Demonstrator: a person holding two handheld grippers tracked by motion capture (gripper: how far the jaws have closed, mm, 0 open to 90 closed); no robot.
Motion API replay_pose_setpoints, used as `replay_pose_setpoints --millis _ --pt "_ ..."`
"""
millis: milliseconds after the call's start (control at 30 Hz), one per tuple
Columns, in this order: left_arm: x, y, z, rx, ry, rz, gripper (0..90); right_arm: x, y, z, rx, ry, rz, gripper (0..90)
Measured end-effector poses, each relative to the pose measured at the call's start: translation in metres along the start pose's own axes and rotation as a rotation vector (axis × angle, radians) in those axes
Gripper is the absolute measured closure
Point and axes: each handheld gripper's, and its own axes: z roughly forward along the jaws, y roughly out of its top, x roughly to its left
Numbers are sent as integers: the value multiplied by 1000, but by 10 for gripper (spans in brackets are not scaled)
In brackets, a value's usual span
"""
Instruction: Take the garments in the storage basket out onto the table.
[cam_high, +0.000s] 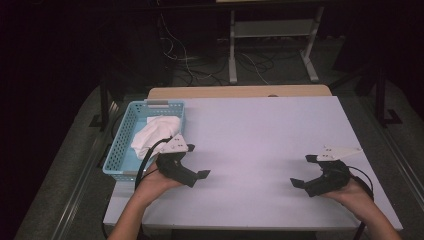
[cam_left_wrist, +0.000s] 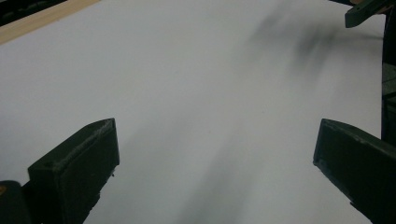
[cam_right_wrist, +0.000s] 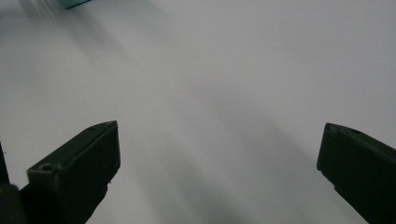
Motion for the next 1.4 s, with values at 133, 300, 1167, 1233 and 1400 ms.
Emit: replay_pose_setpoints --millis 133,300,1167,1233,1400 --pt "0 1 0 5 2 -4 0 -1 0 0 -3 0 4 0" --pt "0 2 -1 3 16 -9 0 -2 -1 -1 -16 13 13 0" --pt "10 13 -8 -4 54 -39 0 -3 -5 0 -24 18 15 0" --pt "11 13 -9 -3 58 -38 0 -3 -5 -1 -25 16 17 0" --pt "13 14 -9 1 57 -43 0 -3 -5 0 -24 18 10 0"
